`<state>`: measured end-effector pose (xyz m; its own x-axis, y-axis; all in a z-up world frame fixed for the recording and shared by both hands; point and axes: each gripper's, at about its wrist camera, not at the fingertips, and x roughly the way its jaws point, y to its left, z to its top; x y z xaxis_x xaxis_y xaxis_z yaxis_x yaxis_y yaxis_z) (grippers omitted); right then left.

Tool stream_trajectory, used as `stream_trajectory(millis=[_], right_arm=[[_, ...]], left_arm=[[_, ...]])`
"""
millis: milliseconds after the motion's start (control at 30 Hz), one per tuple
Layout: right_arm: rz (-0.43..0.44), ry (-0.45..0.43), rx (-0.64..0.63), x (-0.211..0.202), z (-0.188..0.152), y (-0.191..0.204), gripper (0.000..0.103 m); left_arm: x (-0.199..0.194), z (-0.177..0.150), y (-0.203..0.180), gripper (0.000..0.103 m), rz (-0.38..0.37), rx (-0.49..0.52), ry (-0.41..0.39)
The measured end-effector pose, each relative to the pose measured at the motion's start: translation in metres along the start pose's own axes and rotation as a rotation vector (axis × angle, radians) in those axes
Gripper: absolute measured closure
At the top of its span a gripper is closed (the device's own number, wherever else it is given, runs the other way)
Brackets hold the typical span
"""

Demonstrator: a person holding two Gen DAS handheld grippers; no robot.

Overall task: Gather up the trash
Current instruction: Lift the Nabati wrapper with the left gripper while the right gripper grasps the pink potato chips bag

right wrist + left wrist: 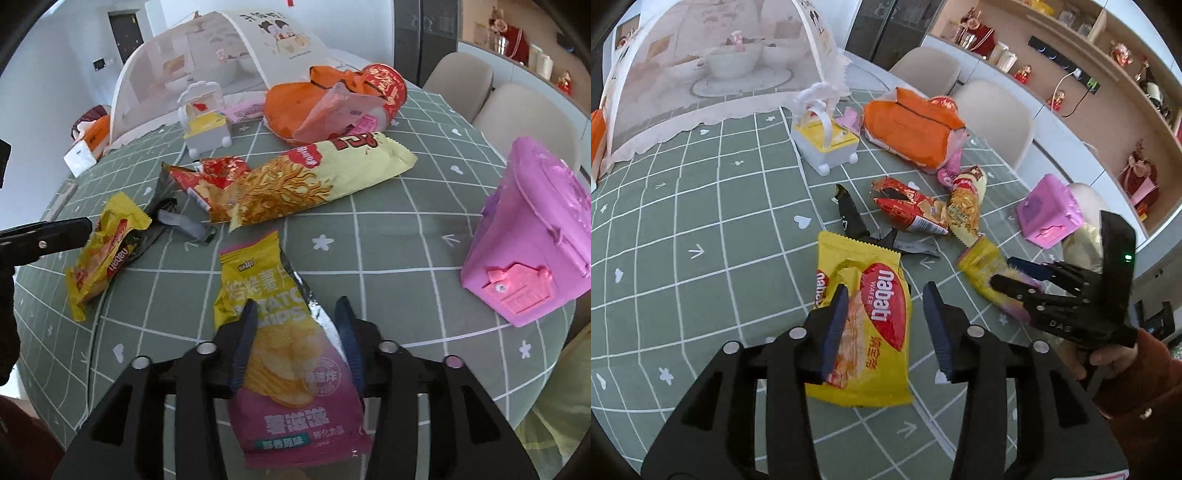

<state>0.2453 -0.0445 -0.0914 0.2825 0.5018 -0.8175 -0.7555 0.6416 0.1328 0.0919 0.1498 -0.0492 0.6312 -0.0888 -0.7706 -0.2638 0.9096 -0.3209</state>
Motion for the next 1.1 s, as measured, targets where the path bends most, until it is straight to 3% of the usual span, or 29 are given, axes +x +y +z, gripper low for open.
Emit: stream_trajectory(millis=[133,267,400,500,567,667,833,1100], right_arm=[[0.011,-0.026,0.053,-0.001,-0.002,-0.003,0.054],[-0.009,-0.024,-0.037,-0.001,-0.005,0.004,0.054],[0.013,-0.012,-0.078,-0.007,-0.008,0.007,0.054],[0.057,-0.056,-0.060,-0.022,-0.008,0.004,0.054],[0.083,-0.071,-0.073,-0.028,-0.005,0.005,0.054],[0.075,-0.064,-0.136,-0.027,0.002,0.011,0.054],[0.062,-0.045,-0.175,-0.019,0.011,0.008,0.054],[0.044,0.005,-0.154,-0.010,-0.003,0.003,0.054]], left_arm=[[-0.004,-0.005,0.015,0.063,0.068,-0.031,-0.006],[0.005,-0.013,0.029,0.063,0.094,-0.088,0.032],[0.015,-0.019,0.021,0.063,0.110,-0.043,0.060],[0.024,-0.021,0.017,0.065,0.148,-0.023,0.084],[0.026,-0.022,0.017,0.078,0.155,-0.023,0.096],[0.023,-0.023,0.015,0.085,0.133,-0.011,0.098],[0.013,-0.022,0.010,0.086,0.135,0.006,0.071],[-0.001,-0.016,0.021,0.086,0.119,-0.068,0.025]])
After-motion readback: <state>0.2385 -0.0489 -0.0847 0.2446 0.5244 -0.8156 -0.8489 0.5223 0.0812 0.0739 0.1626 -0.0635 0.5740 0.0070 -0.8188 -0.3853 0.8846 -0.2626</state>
